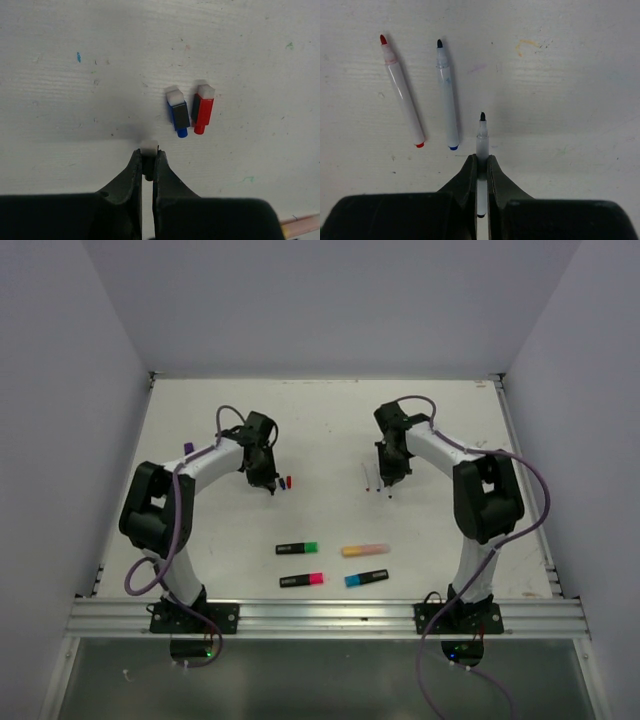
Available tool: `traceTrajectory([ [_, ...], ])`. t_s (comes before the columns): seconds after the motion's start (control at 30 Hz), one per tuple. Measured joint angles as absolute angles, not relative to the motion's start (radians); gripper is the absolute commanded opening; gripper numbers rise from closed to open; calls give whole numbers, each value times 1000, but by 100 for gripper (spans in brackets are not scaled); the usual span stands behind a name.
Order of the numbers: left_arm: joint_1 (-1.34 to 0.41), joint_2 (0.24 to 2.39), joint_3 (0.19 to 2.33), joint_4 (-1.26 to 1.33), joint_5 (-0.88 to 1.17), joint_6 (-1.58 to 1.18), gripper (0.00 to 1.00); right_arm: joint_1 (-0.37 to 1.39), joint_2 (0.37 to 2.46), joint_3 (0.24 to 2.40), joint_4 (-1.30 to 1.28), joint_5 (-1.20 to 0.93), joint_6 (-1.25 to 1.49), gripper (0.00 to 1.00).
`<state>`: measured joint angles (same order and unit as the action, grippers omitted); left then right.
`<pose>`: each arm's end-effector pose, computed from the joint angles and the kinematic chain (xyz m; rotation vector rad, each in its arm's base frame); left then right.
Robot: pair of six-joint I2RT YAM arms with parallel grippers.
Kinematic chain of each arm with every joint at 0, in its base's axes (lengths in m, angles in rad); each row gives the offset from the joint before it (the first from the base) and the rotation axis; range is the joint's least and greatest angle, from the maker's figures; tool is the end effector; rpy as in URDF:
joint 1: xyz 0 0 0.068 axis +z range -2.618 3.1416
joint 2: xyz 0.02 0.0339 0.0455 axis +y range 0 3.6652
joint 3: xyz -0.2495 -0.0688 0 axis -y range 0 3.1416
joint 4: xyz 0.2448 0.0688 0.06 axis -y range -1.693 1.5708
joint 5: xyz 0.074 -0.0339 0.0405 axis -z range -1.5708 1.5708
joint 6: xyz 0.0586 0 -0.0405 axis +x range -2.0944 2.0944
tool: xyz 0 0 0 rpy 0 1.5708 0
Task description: Open the pen caps
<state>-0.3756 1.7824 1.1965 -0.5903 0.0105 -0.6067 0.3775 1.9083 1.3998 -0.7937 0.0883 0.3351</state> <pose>0.3352 -0.1328 0.1497 -0.3182 2.7673 -0.2755 0.3559 0.1356 0.1545 -0.0435 2.8590 0.0164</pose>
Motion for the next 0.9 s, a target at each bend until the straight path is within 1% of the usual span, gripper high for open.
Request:
traceTrajectory([
  [0.17,-375,1822,1186,-576,-2,-603,0,351,1954,1417,-793,88,331,0],
  [0.33,-373,1842,1184,-554,-5,-596,10,341,2005,1459,-791,87,327,0],
  [0.47,-368,1851,1184,-539,-4,-588,17,341,2047,1492,-789,83,327,2],
  [0.5,-366,1851,1184,-538,-4,-588,25,342,2054,1501,-792,83,327,6],
  [0.57,-363,1854,1184,-537,-4,-583,26,342,2066,1522,-789,80,328,10],
  [0.6,-361,1855,1184,-534,-3,-583,29,342,2071,1530,-788,79,327,14],
  [0.67,-360,1855,1184,-530,-3,-583,32,342,2075,1534,-785,78,328,20],
  [0.7,-360,1855,1184,-529,-3,-583,37,342,2075,1534,-786,76,327,27],
  [0.77,-360,1855,1184,-522,-1,-582,41,342,2075,1534,-785,68,329,35],
  [0.8,-360,1855,1184,-519,0,-582,43,342,2075,1533,-785,65,328,43],
  [0.9,-360,1855,1184,-513,0,-583,48,342,2075,1533,-784,60,327,52],
])
